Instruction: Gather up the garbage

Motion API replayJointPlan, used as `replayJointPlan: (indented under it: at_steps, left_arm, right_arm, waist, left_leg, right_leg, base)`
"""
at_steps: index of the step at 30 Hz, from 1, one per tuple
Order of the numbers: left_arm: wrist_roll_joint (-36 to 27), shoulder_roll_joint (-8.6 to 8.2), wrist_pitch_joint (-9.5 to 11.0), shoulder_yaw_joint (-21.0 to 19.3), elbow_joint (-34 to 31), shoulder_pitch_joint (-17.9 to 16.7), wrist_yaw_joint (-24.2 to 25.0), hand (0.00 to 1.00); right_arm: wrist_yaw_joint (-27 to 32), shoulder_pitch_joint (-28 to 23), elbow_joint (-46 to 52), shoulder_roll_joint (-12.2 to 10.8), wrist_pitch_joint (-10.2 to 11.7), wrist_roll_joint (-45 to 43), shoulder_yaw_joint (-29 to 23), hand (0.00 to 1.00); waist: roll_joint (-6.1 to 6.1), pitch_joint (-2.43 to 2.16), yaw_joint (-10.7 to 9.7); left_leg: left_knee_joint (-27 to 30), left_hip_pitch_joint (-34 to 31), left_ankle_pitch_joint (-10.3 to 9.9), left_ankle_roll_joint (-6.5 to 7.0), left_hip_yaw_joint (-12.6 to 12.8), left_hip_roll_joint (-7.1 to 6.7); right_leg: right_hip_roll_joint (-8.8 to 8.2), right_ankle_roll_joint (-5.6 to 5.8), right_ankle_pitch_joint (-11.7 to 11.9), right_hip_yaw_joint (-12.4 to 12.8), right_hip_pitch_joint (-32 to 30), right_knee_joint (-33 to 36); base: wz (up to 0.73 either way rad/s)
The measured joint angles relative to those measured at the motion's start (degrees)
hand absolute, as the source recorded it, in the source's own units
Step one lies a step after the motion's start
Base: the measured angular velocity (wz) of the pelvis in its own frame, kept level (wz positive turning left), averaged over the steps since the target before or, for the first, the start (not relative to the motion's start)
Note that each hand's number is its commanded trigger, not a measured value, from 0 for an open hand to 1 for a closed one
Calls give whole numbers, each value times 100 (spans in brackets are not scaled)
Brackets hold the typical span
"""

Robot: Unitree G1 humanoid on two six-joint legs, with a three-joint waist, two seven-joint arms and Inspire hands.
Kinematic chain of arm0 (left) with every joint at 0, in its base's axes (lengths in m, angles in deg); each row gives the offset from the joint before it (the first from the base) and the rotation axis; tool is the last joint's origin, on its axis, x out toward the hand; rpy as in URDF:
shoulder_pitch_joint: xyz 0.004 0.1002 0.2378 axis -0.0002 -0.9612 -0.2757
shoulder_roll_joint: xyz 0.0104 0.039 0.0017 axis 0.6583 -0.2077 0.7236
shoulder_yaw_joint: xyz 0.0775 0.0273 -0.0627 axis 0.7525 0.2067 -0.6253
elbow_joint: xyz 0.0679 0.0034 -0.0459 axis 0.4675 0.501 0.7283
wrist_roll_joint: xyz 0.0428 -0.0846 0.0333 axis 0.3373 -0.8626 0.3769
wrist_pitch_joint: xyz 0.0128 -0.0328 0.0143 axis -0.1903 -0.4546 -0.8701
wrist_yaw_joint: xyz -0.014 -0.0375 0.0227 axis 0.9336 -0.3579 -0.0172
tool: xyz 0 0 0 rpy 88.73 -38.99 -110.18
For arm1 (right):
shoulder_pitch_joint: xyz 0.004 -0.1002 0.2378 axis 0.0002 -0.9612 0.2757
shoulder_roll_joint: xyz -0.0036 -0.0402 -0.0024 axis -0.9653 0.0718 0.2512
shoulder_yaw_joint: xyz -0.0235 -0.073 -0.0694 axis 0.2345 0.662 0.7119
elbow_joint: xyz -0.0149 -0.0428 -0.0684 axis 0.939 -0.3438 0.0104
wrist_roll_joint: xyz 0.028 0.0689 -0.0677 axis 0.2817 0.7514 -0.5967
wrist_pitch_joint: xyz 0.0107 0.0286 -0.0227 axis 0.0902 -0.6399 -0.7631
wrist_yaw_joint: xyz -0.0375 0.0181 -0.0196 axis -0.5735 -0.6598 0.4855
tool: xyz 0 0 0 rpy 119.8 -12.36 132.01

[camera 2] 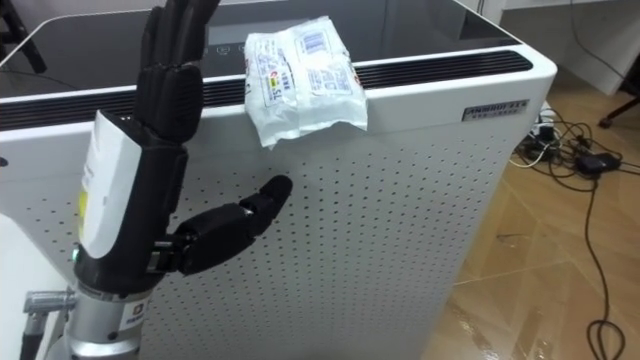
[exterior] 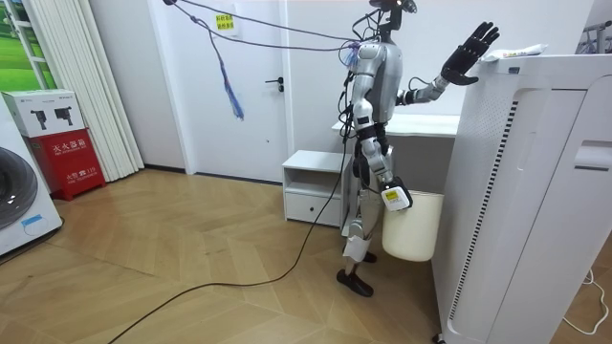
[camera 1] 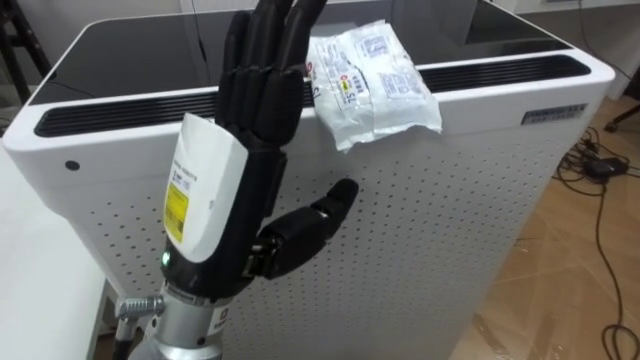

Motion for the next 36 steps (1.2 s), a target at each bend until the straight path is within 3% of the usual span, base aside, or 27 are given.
replayJointPlan:
  at_steps: [19, 28, 36]
  left_arm:
    - [0, -4, 2, 33, 0, 0, -7, 0]
    - [0, -6, 8, 49, -4, 1, -14, 0]
    - [-6, -132, -35, 50, -10, 1, -16, 0]
  right_arm:
    - [22, 8, 2, -5, 1, 18, 5, 100]
    - [160, 1, 1, -8, 1, 13, -7, 100]
    - [158, -1, 0, -45, 0, 17, 2, 100]
  waist:
    - [-26, -12, -113]
    - [58, -8, -158]
    - [61, -8, -168]
  left_leg:
    - [-4, 23, 0, 0, 86, 4]
    - [-22, 14, -1, -1, 83, 13]
    - [-21, 14, -1, 0, 81, 5]
  right_leg:
    - [5, 0, 0, 50, -11, -5]
    - [21, -1, 1, 53, -28, -3]
    - [15, -1, 0, 63, -31, -2]
  base:
    - [-1]
    - [0]
    - [0]
